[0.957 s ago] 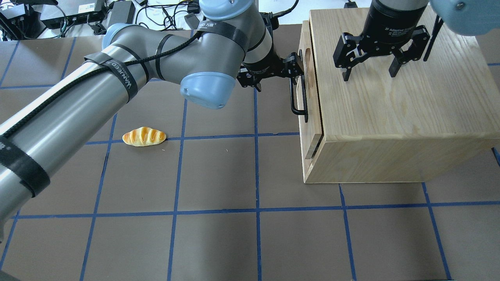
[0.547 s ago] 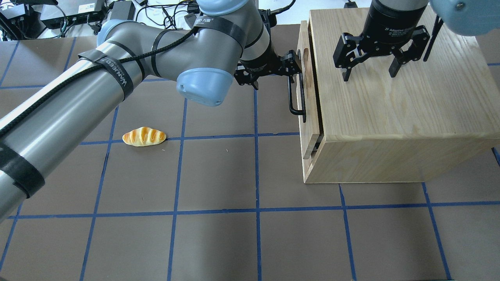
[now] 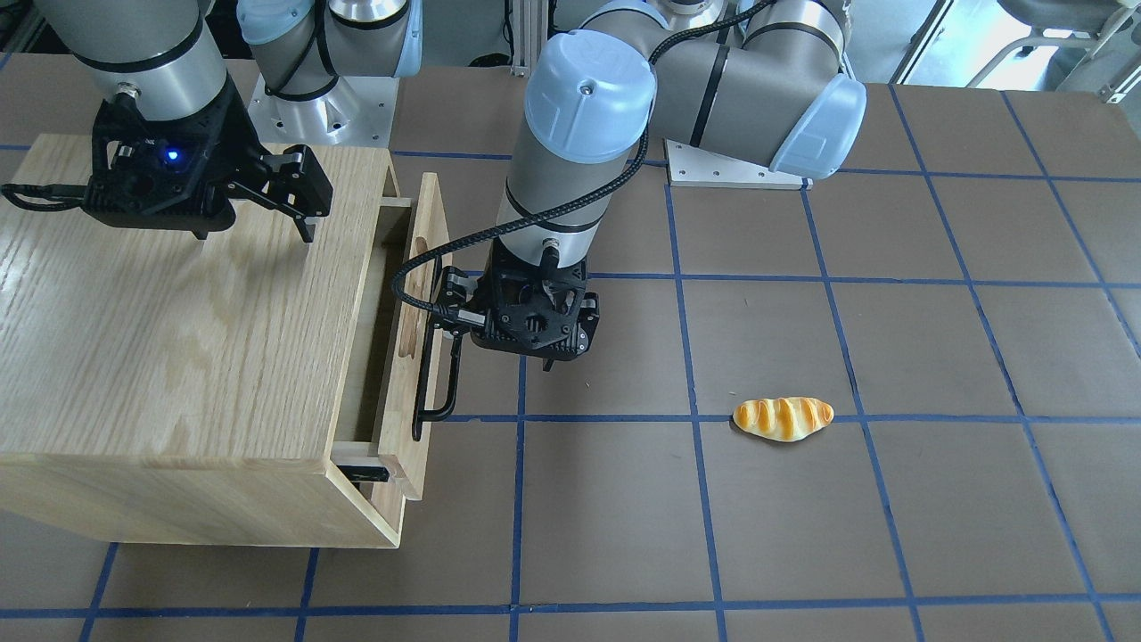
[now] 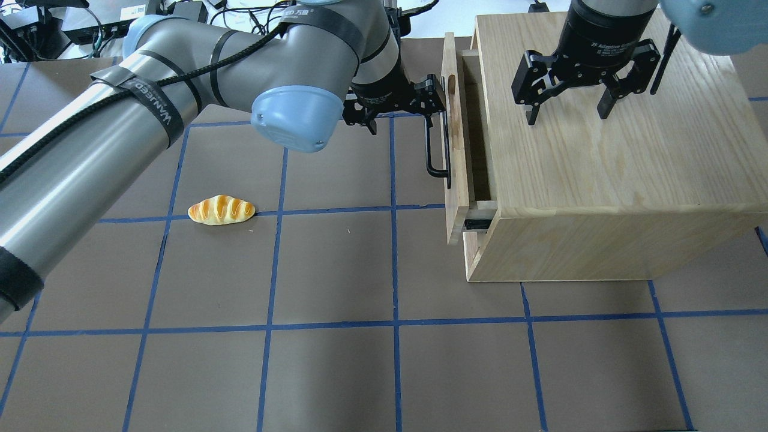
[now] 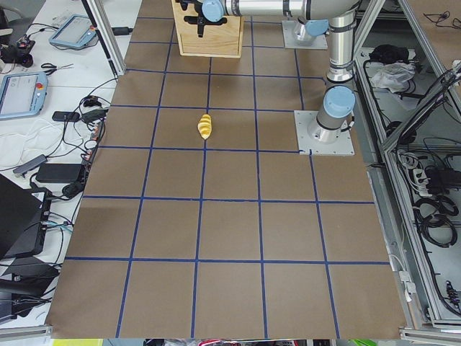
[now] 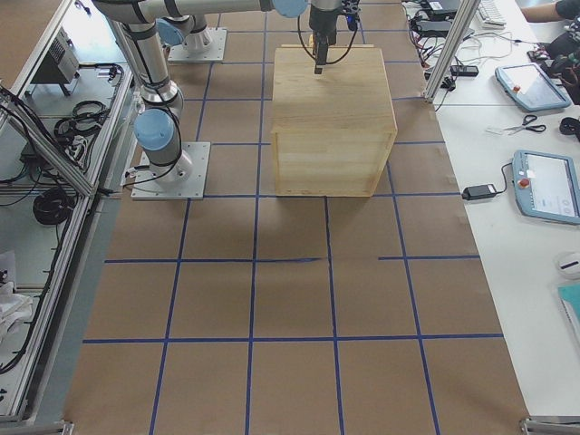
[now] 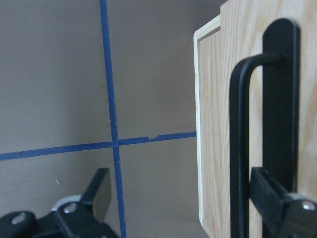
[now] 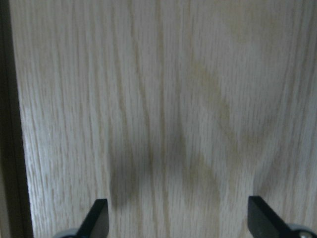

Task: Open upper drawer
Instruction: 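Pull the handle with the left gripper, sliding the drawer outward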

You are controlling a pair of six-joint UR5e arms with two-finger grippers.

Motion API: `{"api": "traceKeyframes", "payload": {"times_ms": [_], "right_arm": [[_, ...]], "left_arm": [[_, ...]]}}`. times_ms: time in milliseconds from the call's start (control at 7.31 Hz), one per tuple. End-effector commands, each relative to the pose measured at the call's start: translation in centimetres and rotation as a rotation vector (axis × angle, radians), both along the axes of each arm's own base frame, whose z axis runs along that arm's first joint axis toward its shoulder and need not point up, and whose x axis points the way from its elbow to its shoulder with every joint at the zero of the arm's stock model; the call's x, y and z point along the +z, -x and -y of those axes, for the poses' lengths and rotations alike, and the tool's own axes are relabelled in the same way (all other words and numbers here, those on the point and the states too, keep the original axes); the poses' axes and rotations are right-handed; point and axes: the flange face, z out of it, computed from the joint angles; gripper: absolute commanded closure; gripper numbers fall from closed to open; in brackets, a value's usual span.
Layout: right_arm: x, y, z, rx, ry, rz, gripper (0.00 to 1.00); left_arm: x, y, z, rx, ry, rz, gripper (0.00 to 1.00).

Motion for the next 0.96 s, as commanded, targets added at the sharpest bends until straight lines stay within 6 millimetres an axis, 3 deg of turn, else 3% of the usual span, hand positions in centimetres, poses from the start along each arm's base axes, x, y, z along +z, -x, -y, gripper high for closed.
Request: {"api": "traceKeyframes", "payload": {"times_ms": [0,274,821], "right_arm": [[0.0,0.0,0.0,0.001,0.001,0.000,0.00],[0.0,0.0,0.0,0.000,-0.001,0.000,0.00],[0.0,0.1,0.0,-0.002,0.001,0.000,0.00]], "left_arm": [[0.4,-1.7,0.4,-0.013,-0.010,0.016,0.00],[0.6,-2.0,0.4,-0.009,-0.013,0.014,0.00],[1.0,-0.5,-0.4,-0.005,-0.035,-0.058,0.00]]}}
